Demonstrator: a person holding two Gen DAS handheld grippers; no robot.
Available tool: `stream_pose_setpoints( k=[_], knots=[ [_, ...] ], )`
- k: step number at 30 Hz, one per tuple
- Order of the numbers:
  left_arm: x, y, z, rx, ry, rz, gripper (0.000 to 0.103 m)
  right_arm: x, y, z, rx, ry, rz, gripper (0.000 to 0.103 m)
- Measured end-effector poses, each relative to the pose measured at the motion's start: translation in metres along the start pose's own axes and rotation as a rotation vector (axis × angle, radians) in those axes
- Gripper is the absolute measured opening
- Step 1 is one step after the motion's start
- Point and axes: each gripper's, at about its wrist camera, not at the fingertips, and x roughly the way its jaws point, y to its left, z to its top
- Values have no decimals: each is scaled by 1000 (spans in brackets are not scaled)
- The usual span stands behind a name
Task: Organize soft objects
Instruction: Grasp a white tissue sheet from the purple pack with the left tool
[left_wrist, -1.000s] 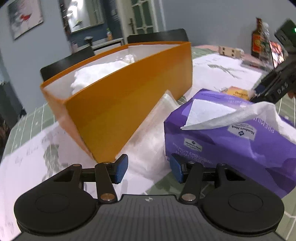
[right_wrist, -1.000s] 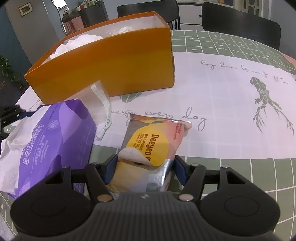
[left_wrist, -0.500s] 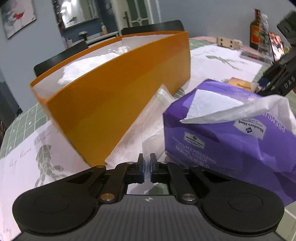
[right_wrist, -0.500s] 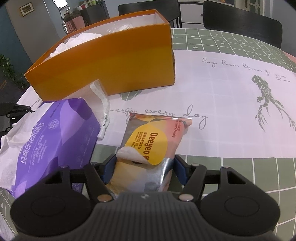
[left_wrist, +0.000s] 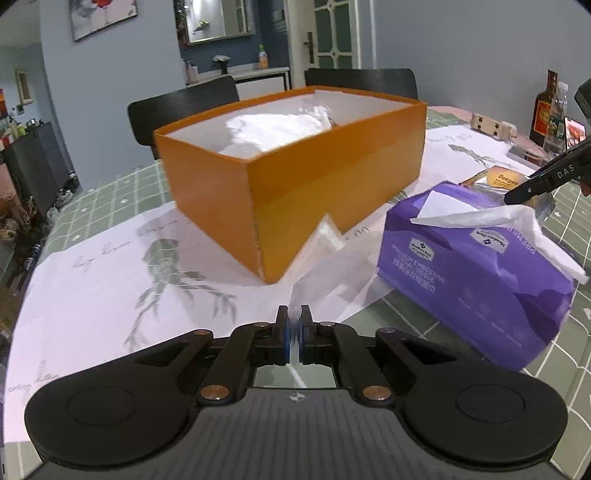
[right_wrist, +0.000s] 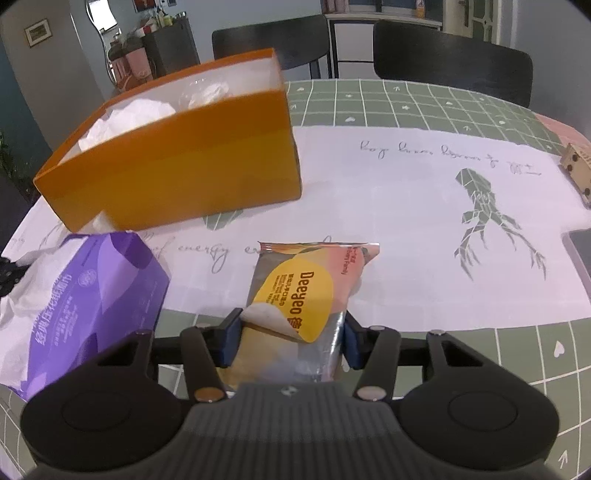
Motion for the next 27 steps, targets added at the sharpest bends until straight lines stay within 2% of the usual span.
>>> stream_pose_setpoints(
  k=[5,12,17,20,27],
  knots=[
    [-24,3,3,18,-32,44,4,-11,2,1,-9,-25,6,53],
    [-45,11,16,34,-81,55,4,-20,12,-1,-51,-38,21,53],
    [-53,29,45,16,-127,45,4,-21,20,-2,-84,-27,37,53],
    [-55,36,66,39,-138,60,4,-25,17,2,-68,-45,41,53],
    [-49,37,112,54,-166,87,3,-37,7,6,-44,-82,56,53]
  ],
)
